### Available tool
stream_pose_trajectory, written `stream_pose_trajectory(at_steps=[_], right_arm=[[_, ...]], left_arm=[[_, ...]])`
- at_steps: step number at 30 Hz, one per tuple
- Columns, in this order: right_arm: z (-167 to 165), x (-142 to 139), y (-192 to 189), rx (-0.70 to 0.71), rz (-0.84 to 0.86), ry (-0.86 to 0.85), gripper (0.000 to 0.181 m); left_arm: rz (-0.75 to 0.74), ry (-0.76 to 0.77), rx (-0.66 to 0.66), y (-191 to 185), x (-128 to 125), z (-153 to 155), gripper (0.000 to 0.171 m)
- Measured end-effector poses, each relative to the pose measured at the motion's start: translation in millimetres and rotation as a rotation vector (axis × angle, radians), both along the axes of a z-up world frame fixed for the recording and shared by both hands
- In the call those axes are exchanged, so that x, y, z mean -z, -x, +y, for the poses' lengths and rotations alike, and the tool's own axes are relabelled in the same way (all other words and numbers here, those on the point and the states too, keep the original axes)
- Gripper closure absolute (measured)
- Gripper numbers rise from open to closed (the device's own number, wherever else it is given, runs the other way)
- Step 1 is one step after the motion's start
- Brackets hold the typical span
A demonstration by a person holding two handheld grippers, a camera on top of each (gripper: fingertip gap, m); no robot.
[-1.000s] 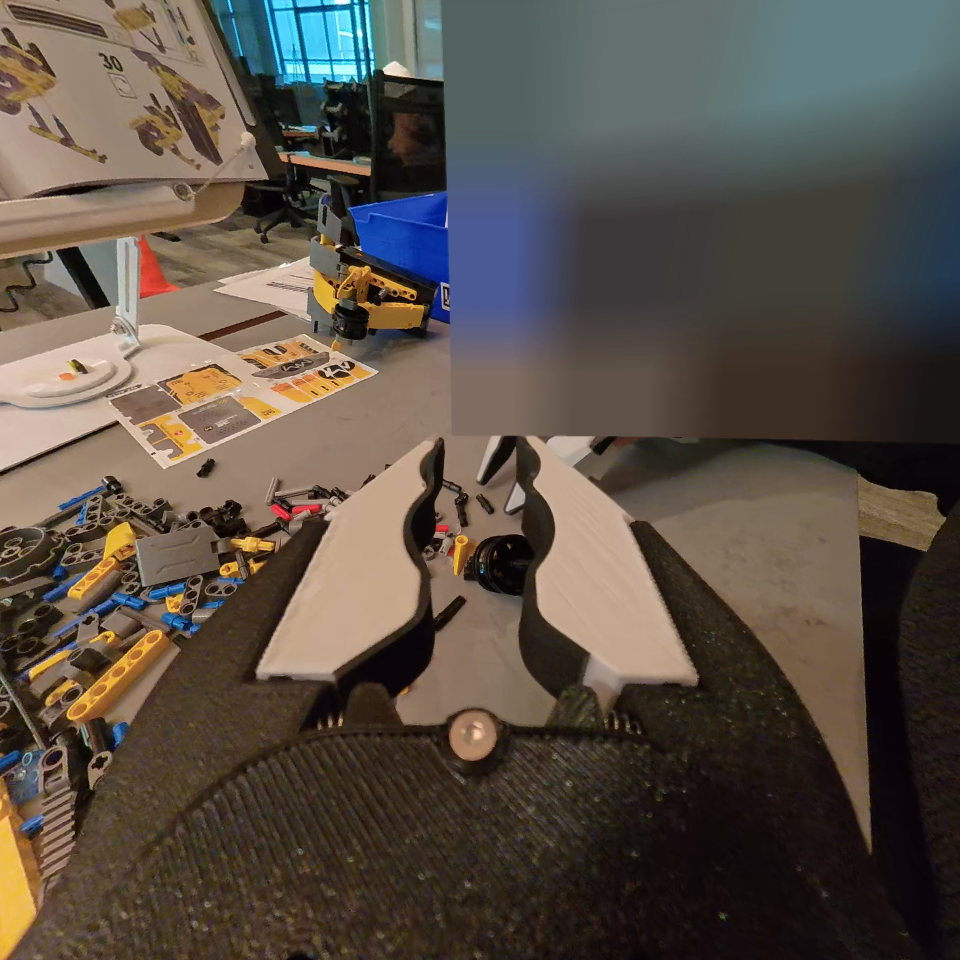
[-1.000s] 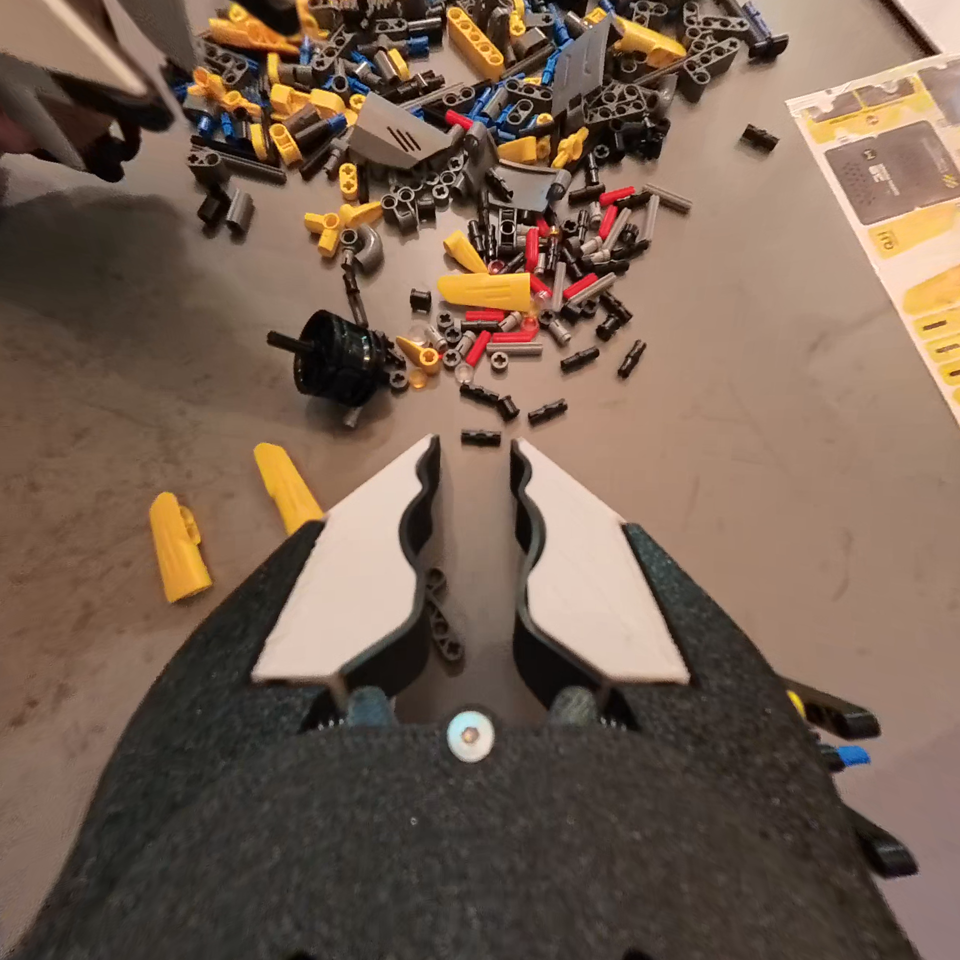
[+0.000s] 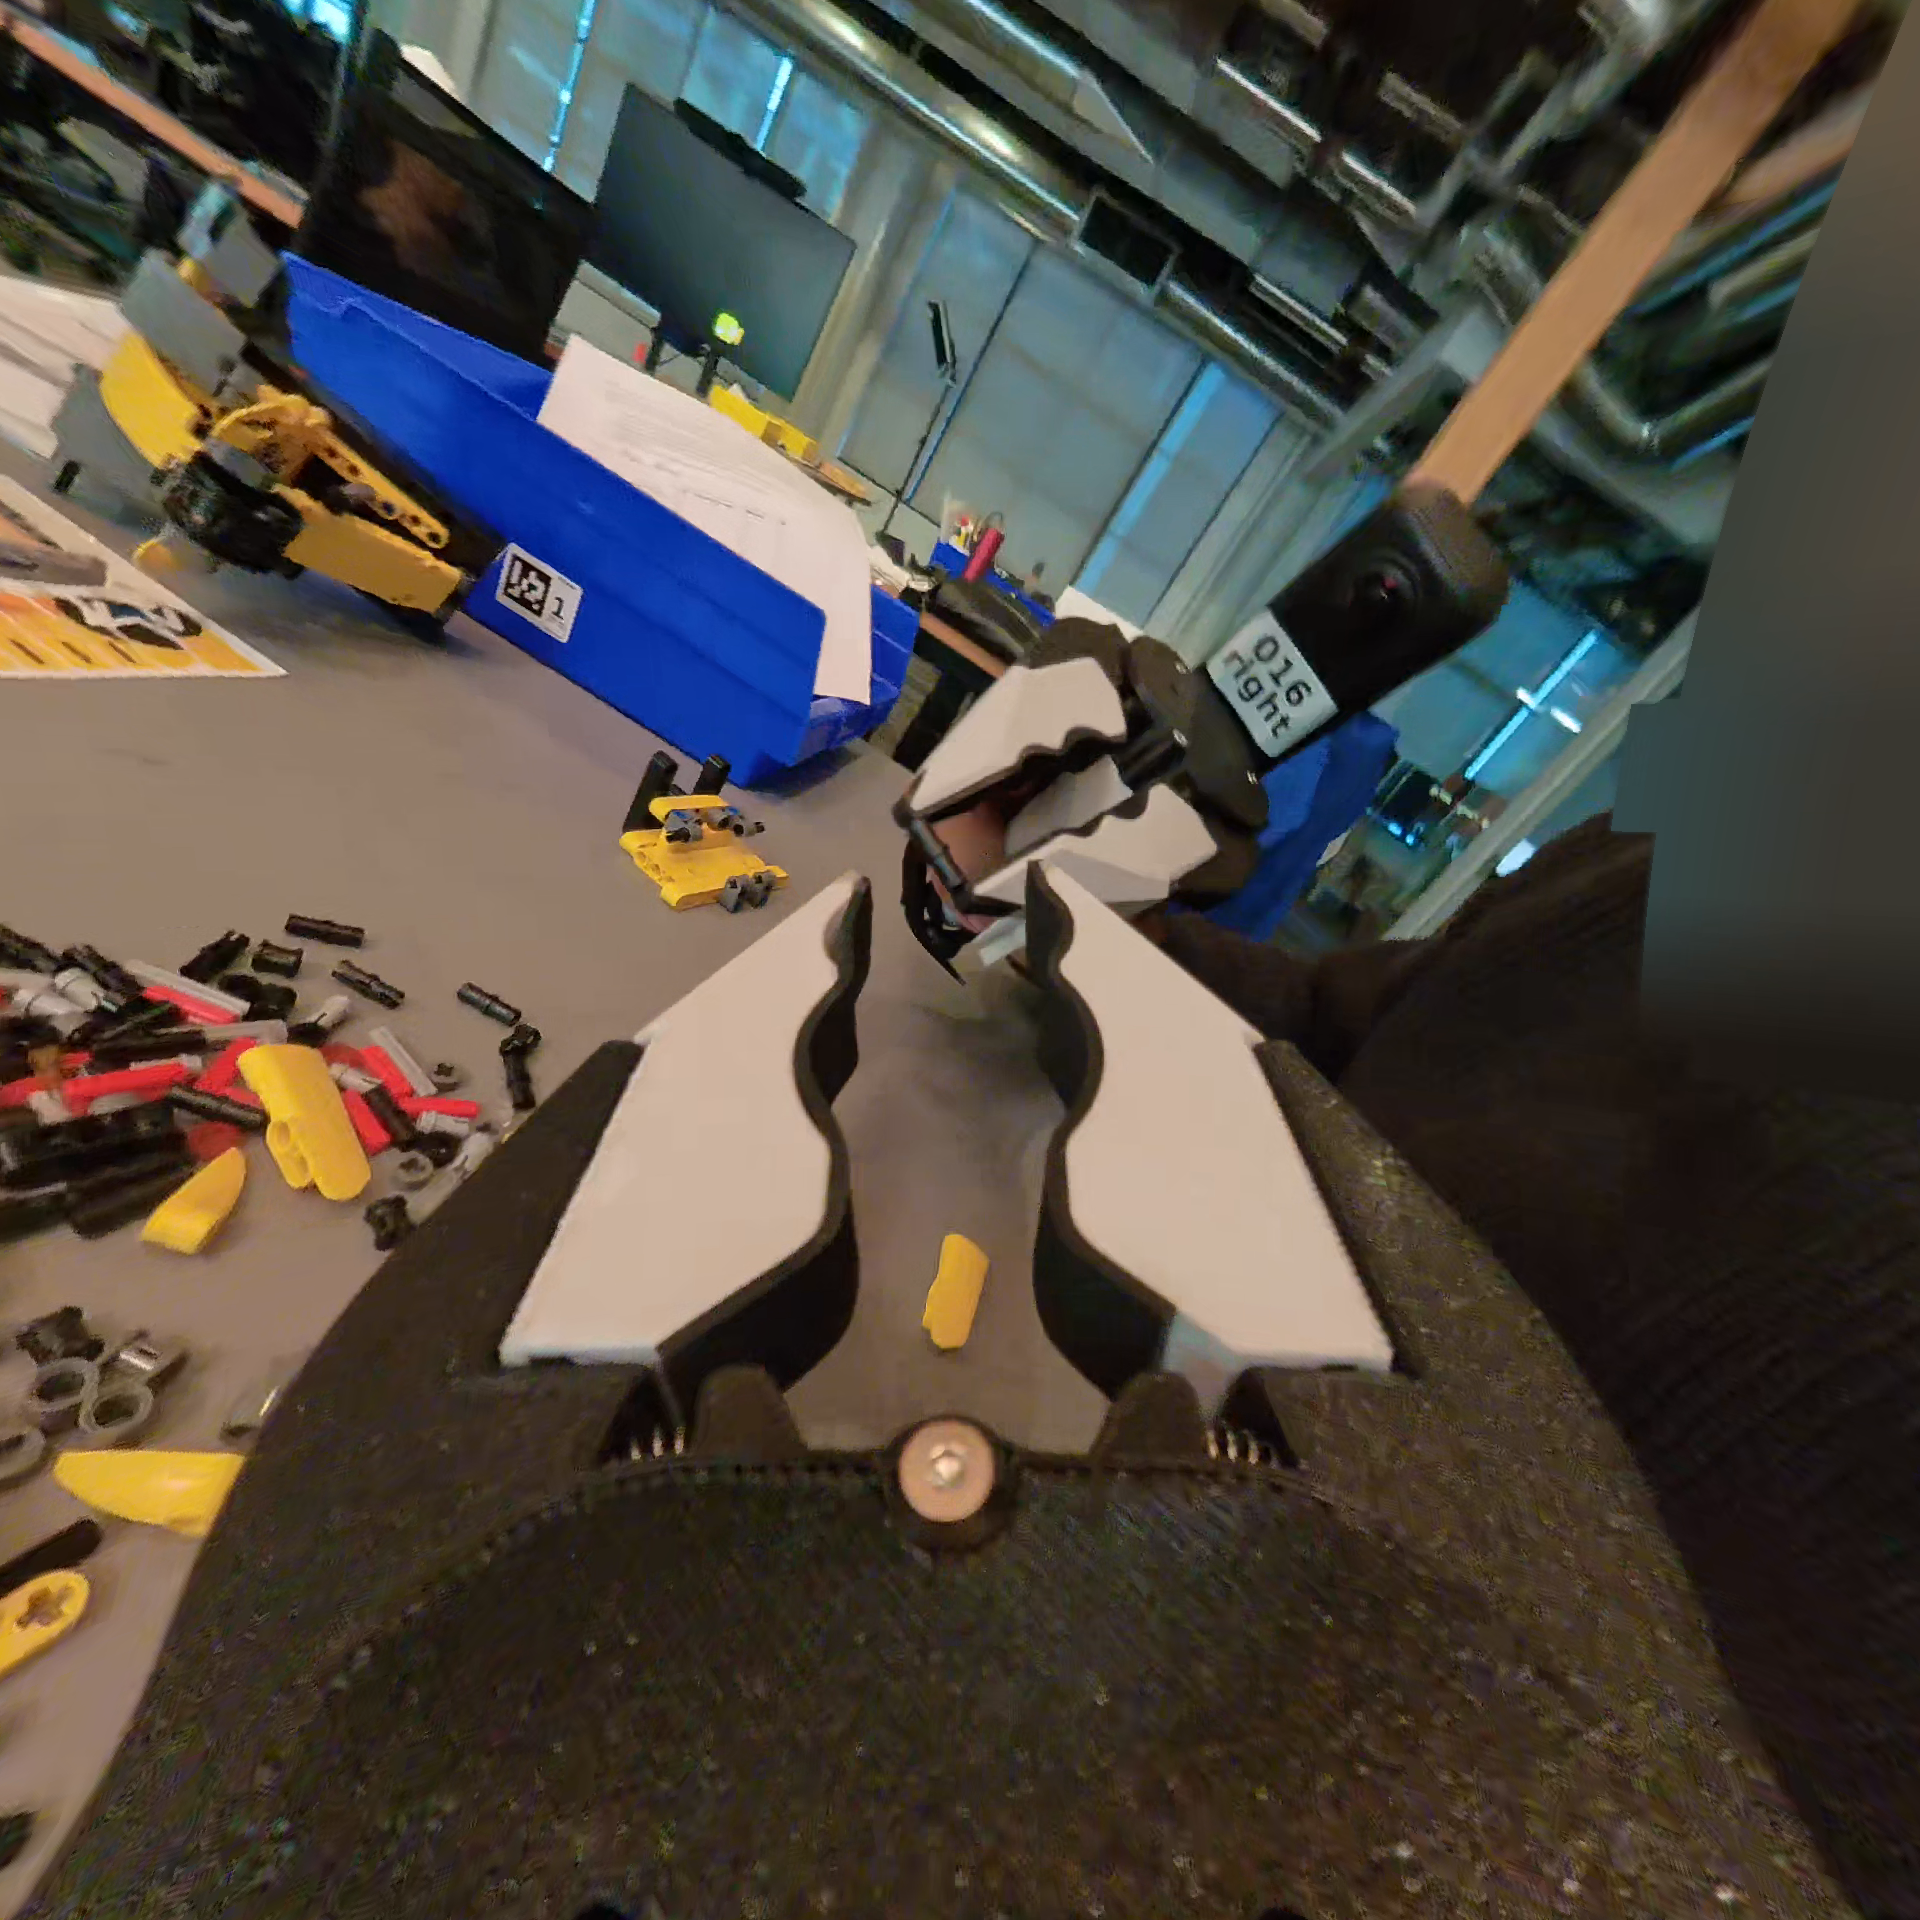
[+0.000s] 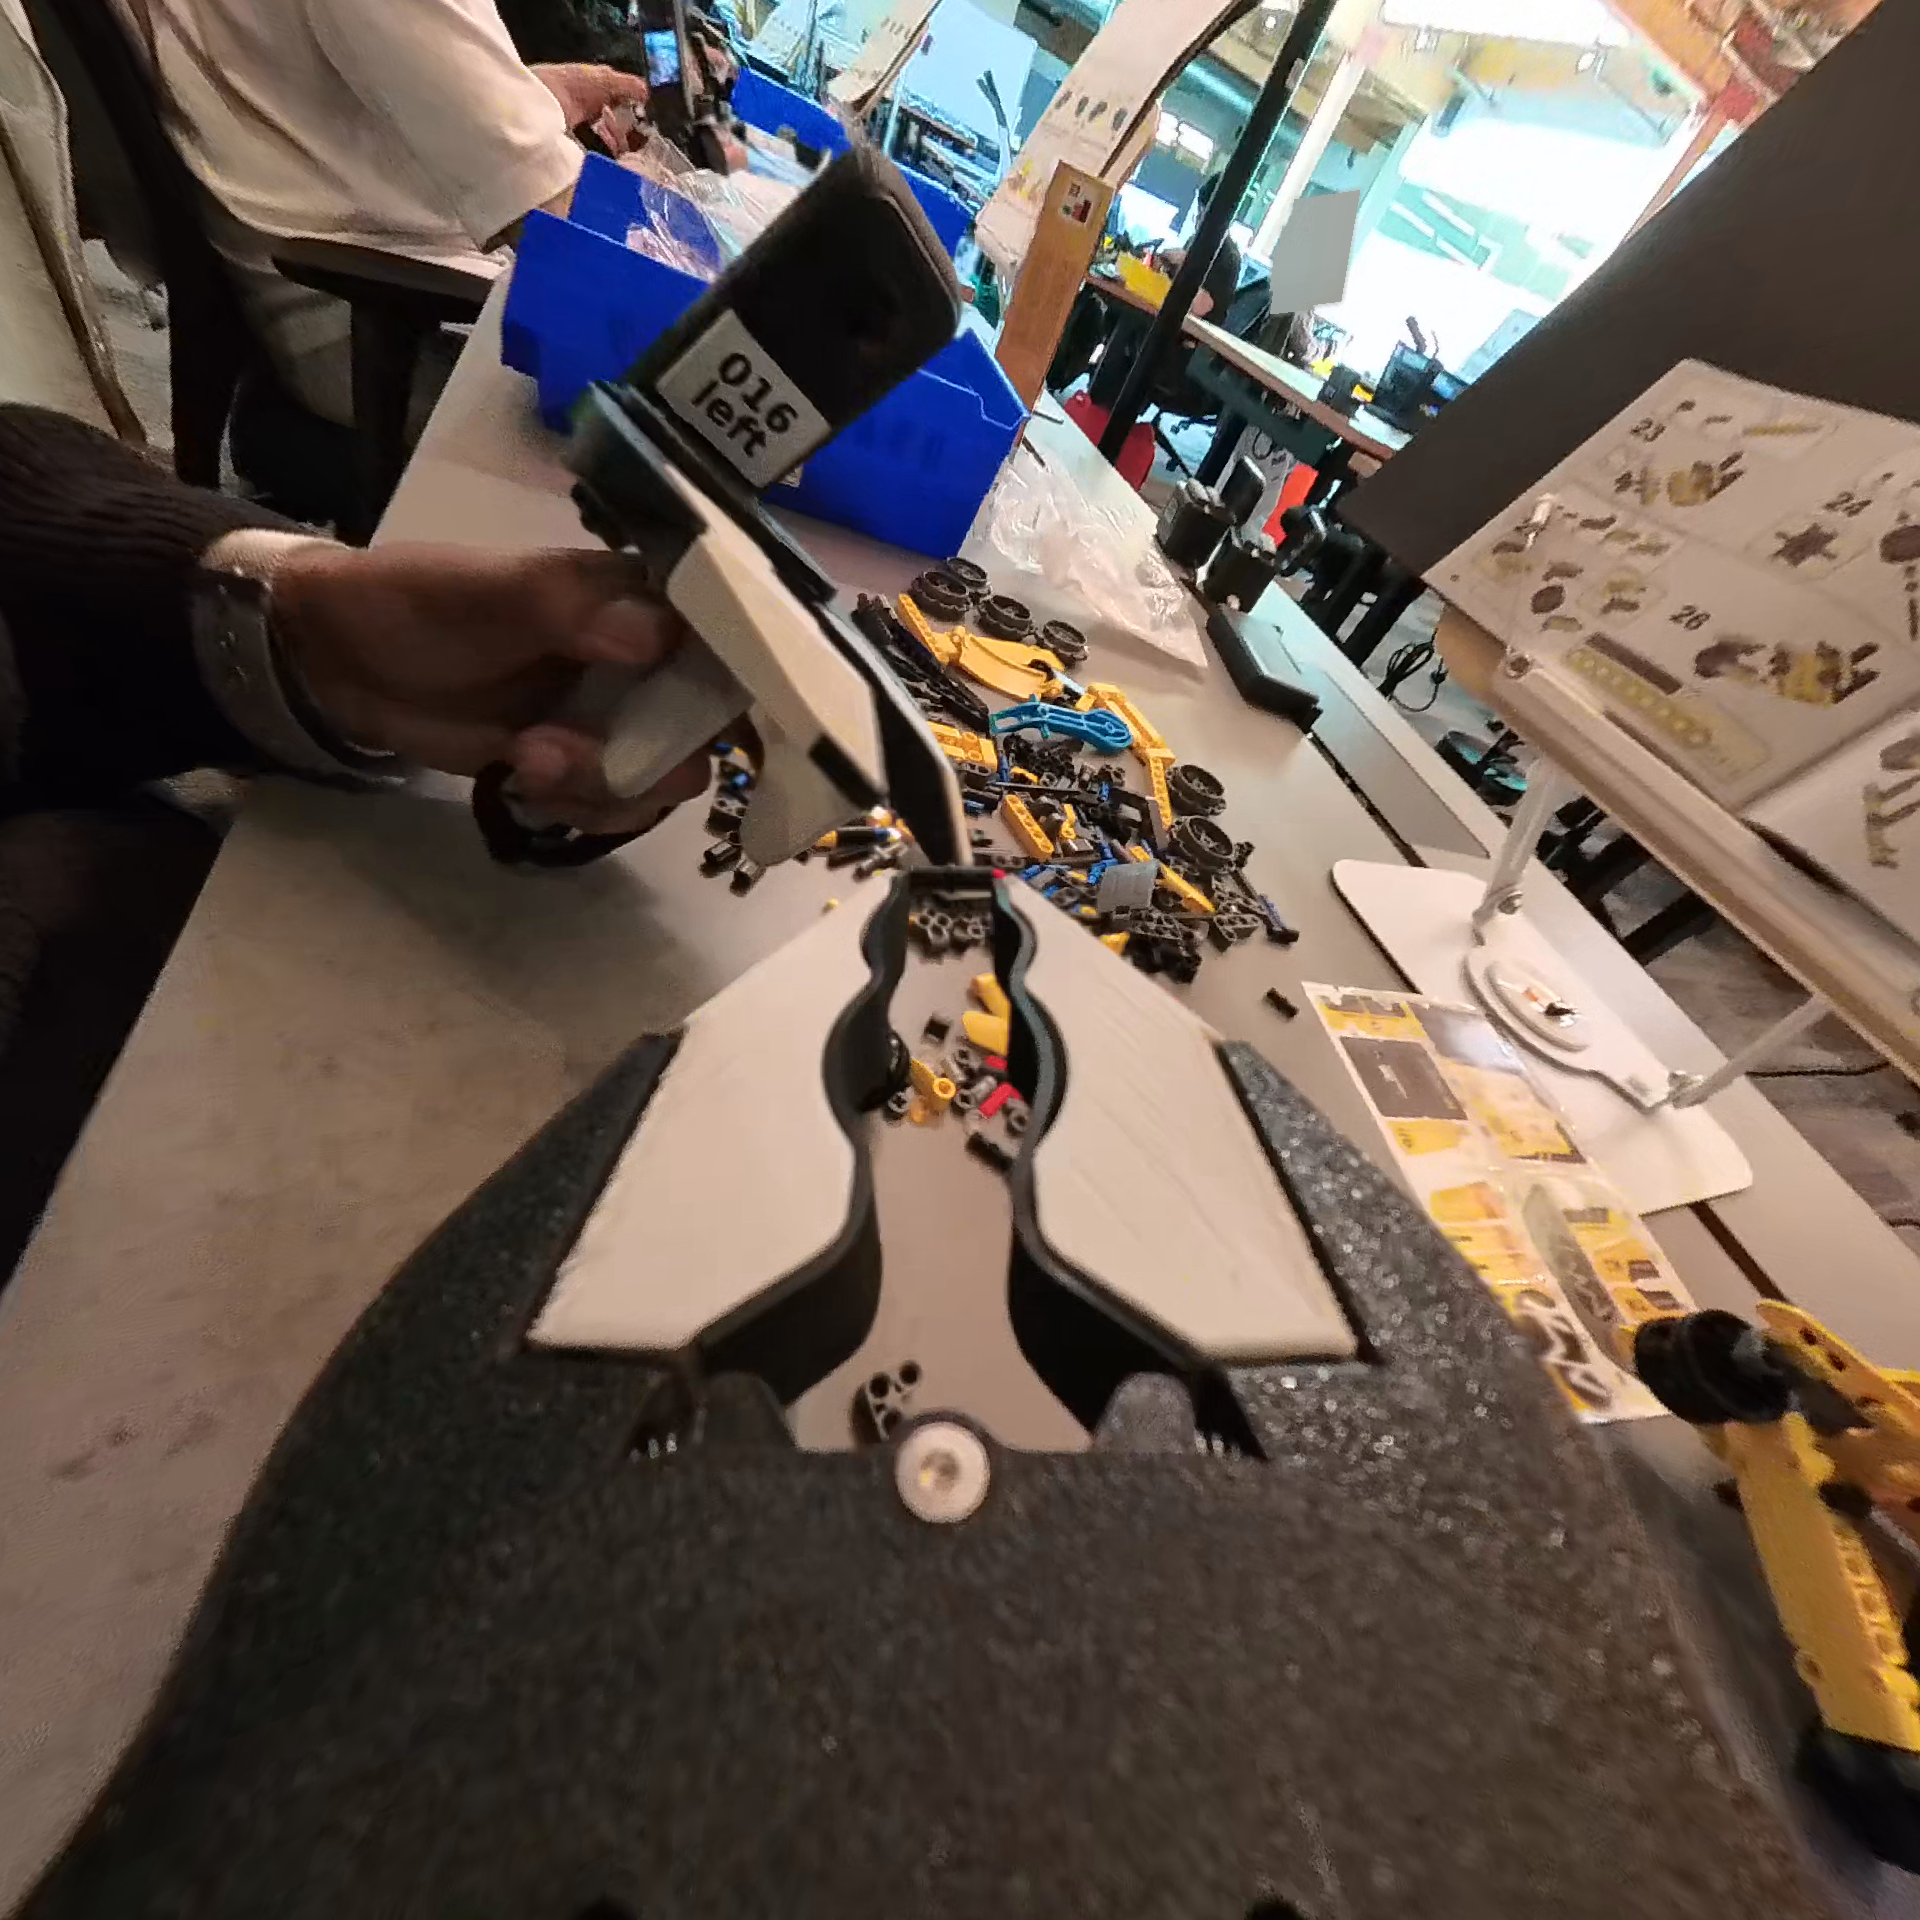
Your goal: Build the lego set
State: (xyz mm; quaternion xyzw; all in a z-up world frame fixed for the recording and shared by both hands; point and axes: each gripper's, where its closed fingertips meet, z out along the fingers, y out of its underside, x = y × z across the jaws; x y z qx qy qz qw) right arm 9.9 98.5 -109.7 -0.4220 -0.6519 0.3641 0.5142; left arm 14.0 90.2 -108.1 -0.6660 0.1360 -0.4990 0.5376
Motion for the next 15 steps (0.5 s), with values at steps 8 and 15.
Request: stream_pose_trajectory(at_steps=[8,15], right_arm=[[29.3,-7.6,-6.2,0.06,0.039,0.04,0.166],[60.1,-21.1,5.9,0.103,0.078,0.005,0.167]], left_arm=[[0.029,0.063,-0.032,12.5,-3.7,27.0,0.144],[0.023,0.083,-0.011,27.6,-20.8,44.1,0.144]])
